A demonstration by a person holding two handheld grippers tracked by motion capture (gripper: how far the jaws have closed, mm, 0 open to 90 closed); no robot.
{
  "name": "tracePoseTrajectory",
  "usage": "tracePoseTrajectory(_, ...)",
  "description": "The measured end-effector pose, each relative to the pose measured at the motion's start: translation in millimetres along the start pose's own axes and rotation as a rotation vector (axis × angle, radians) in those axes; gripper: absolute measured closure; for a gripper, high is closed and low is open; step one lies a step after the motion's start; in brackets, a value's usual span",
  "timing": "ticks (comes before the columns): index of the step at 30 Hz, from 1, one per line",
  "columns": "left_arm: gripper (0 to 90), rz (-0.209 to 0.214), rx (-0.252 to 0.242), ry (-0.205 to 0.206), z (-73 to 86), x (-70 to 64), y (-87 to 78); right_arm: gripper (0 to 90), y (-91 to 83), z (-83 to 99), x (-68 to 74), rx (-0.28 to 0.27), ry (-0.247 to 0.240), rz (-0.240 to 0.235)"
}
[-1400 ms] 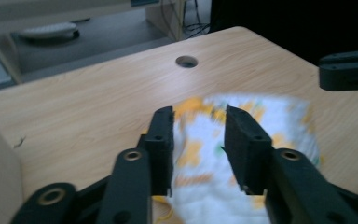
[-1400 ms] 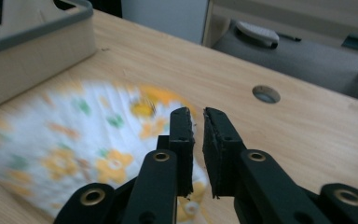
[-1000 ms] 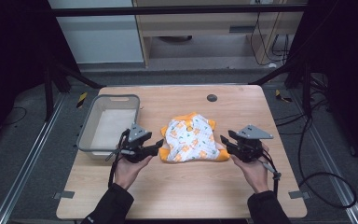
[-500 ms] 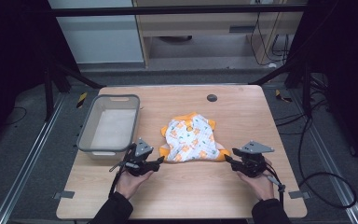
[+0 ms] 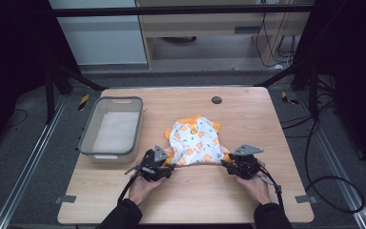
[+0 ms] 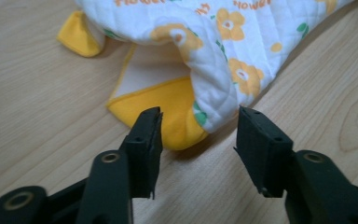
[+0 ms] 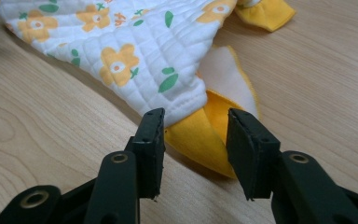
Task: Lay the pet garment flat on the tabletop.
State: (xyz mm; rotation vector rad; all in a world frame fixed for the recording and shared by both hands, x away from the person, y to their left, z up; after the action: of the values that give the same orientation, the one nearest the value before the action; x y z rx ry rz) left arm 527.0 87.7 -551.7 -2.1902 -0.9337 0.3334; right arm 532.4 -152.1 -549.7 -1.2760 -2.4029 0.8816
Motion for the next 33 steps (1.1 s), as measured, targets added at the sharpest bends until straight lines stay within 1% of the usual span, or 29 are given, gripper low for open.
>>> tracePoseTrajectory(3, 63.9, -0.001, 0.028, -0.008, 2.5, -1.5, 5.6, 65.7, 2.3, 2.3, 0.0, 0.018, -0.014, 0.008)
tracePoseTrajectory(4, 68.6, 0.004, 0.029, -0.015, 2.5, -2.0, 5.8, 69.2, 2.6, 3.0, -0.2, 0.025, -0.016, 0.013)
tracePoseTrajectory(6, 73.3, 0.024, 0.029, -0.033, 1.8, -3.5, 4.6, 78.1, 1.7, 3.9, 0.6, 0.041, -0.016, 0.020)
tracePoseTrajectory(7, 75.5, 0.031, 0.031, -0.035, 1.8, -4.8, 3.7, 82.9, 0.9, 4.1, 1.2, 0.046, -0.014, 0.017)
tracePoseTrajectory(8, 77.6, 0.035, 0.030, -0.031, 1.5, -6.4, 2.8, 85.4, 0.0, 3.8, 2.6, 0.048, -0.005, 0.006)
tracePoseTrajectory(10, 80.0, 0.048, 0.027, -0.020, 0.2, -9.6, 0.2, 86.7, -2.0, 2.8, 4.8, 0.052, 0.005, -0.008)
tracePoseTrajectory(13, 81.3, 0.065, 0.015, -0.010, -3.2, -14.7, -6.2, 87.5, -6.1, 0.9, 8.6, 0.053, -0.013, -0.030)
tracePoseTrajectory(16, 81.7, 0.088, -0.013, -0.011, -8.1, -18.2, -18.0, 87.7, -15.0, -3.8, 13.8, 0.032, -0.021, -0.058)
tracePoseTrajectory(18, 81.8, 0.111, -0.034, -0.016, -11.9, -20.1, -29.4, 87.7, -25.3, -9.3, 17.7, 0.003, -0.017, -0.076)
tracePoseTrajectory(20, 81.8, 0.131, -0.068, -0.022, -16.8, -21.8, -43.3, 87.7, -36.8, -15.3, 20.5, -0.034, -0.021, -0.092)
tracePoseTrajectory(22, 81.8, 0.151, -0.097, -0.029, -21.4, -22.9, -57.3, 87.6, -49.2, -20.8, 24.1, -0.064, -0.012, -0.114)
tracePoseTrajectory(24, 81.7, 0.166, -0.128, -0.037, -25.6, -23.0, -70.0, 87.6, -60.6, -27.1, 26.2, -0.100, -0.005, -0.134)
tracePoseTrajectory(25, 81.7, 0.172, -0.136, -0.040, -27.3, -22.7, -75.1, 87.6, -65.4, -30.3, 27.2, -0.117, 0.006, -0.144)
tracePoseTrajectory(26, 81.7, 0.174, -0.143, -0.041, -29.0, -21.8, -79.0, 87.6, -69.3, -33.6, 28.3, -0.132, 0.019, -0.160)
tracePoseTrajectory(27, 81.7, 0.171, -0.148, -0.044, -30.9, -20.1, -81.7, 87.6, -71.6, -36.8, 28.4, -0.142, 0.021, -0.166)
tracePoseTrajectory(29, 81.6, 0.163, -0.148, -0.059, -34.2, -14.6, -82.0, 87.6, -71.0, -43.1, 28.0, -0.145, 0.039, -0.177)
tracePoseTrajectory(30, 81.5, 0.149, -0.146, -0.066, -36.1, -10.4, -79.7, 87.6, -67.4, -46.2, 26.4, -0.145, 0.058, -0.177)
tracePoseTrajectory(31, 81.1, 0.134, -0.135, -0.077, -37.8, -5.4, -75.6, 87.6, -61.4, -48.4, 24.4, -0.131, 0.087, -0.174)
tracePoseTrajectory(33, 80.5, 0.108, -0.120, -0.110, -40.3, 5.9, -64.4, 87.4, -44.9, -50.5, 18.1, -0.101, 0.131, -0.150)
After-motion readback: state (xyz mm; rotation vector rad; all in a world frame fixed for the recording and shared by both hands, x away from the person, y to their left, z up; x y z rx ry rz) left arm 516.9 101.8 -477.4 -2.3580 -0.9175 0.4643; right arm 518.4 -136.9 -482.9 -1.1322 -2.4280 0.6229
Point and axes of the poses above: each handheld gripper's, and its own axes: y roughly forward along the jaws, z roughly out of its underside, x roughly to its left, the point moved 9 cm from there along y, roughly forward along the jaws, and after that the axes turned 2 degrees about z, right-handed, at the moved point
